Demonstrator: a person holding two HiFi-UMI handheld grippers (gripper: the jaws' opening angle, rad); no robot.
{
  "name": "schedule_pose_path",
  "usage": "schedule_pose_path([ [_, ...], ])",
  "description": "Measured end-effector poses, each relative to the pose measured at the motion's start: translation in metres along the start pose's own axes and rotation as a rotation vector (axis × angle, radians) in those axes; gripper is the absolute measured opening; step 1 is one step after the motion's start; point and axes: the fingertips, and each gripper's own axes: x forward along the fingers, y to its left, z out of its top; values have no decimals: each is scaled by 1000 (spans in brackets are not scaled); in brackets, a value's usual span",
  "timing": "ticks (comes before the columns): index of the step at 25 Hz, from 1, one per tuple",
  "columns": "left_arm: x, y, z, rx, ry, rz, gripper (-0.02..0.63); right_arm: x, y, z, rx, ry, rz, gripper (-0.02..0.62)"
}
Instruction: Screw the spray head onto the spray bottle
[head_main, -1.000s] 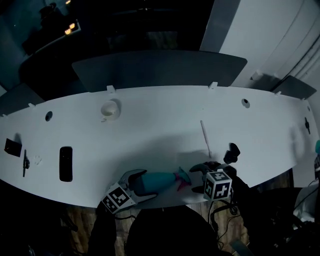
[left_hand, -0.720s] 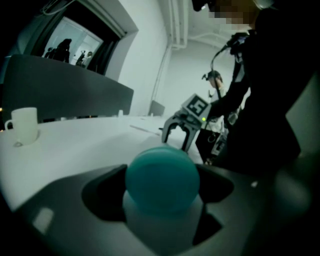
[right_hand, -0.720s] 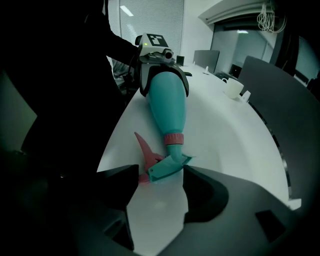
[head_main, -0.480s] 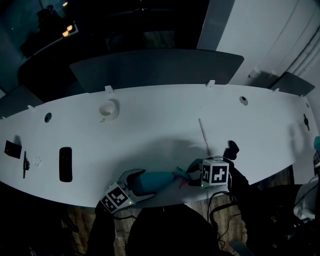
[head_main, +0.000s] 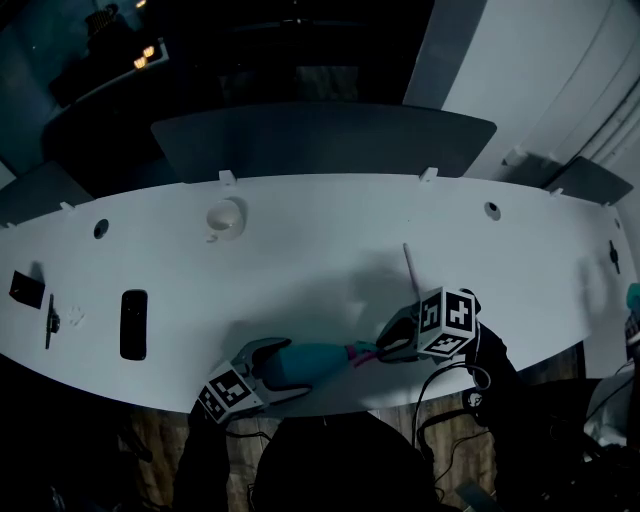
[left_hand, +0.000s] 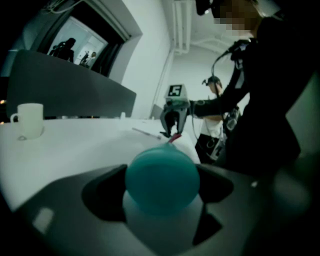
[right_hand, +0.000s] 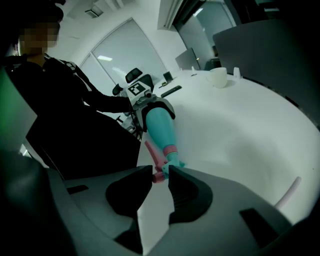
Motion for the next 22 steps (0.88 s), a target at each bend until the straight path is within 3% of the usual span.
schedule_pose_path([
  [4,-9,11,4,-48,-45,26,422,5,-13,13,-65,-129,-34,92],
  [9,5,0,-2,23,41,-27,422,29,-22,21,-60,-159,-42,91],
  [12,11,-1,0,29,44,-25,422,26,-26,29,-91,-168,-86,80],
  [14,10,1,1,23,40,-23,422,15,-29,23,-137,-127,-161,80],
  [18,10,4,0,-8,52,-32,422,11,-16,-27,-309,117,-294,83],
  [22,11,6,2,-22,61,-34,422,38,1,-51,-384,226,-358,242],
])
